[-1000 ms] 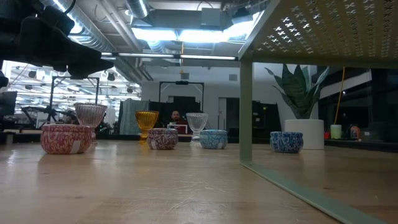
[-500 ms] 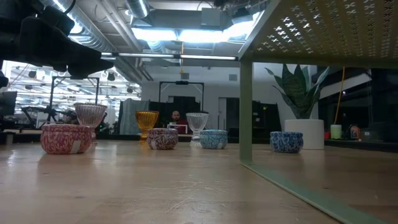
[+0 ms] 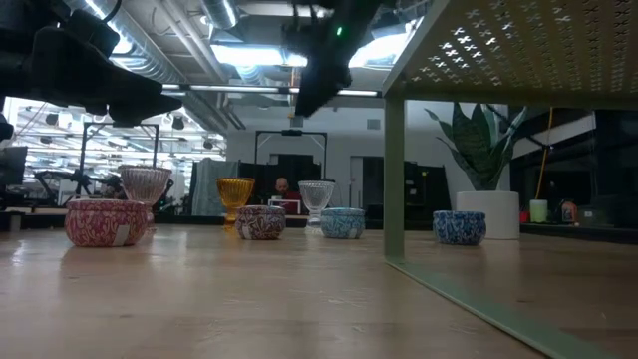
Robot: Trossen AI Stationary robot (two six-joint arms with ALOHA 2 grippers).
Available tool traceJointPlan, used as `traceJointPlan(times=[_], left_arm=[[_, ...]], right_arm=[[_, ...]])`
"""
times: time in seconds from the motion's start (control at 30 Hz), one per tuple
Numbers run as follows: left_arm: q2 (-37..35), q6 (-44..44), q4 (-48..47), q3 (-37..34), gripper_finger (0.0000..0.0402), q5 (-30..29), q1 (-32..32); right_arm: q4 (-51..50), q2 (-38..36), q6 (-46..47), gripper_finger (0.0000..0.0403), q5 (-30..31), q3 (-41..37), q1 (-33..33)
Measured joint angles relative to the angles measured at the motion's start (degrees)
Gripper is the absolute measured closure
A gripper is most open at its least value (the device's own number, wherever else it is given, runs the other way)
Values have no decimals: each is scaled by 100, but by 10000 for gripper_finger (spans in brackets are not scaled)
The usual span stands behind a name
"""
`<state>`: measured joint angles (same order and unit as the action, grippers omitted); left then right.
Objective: Pick & Place candle stick holders
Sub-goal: Put the transparent glass candle holder on the shelf
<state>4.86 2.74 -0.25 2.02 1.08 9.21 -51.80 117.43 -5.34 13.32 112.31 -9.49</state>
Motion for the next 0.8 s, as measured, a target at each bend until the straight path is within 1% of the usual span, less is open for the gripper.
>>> traceJointPlan(times=[0.17,0.4,0.8], left_arm=[[0,0,0,1,68,0,0],[0,0,2,0,68,0,0],[0,0,2,0,68,0,0]], right_arm=[[123,326,2,206,8,-2,-240],[384,604,-111,206,25,-2,-471],[454,685,-133,206,63,-9,-796]])
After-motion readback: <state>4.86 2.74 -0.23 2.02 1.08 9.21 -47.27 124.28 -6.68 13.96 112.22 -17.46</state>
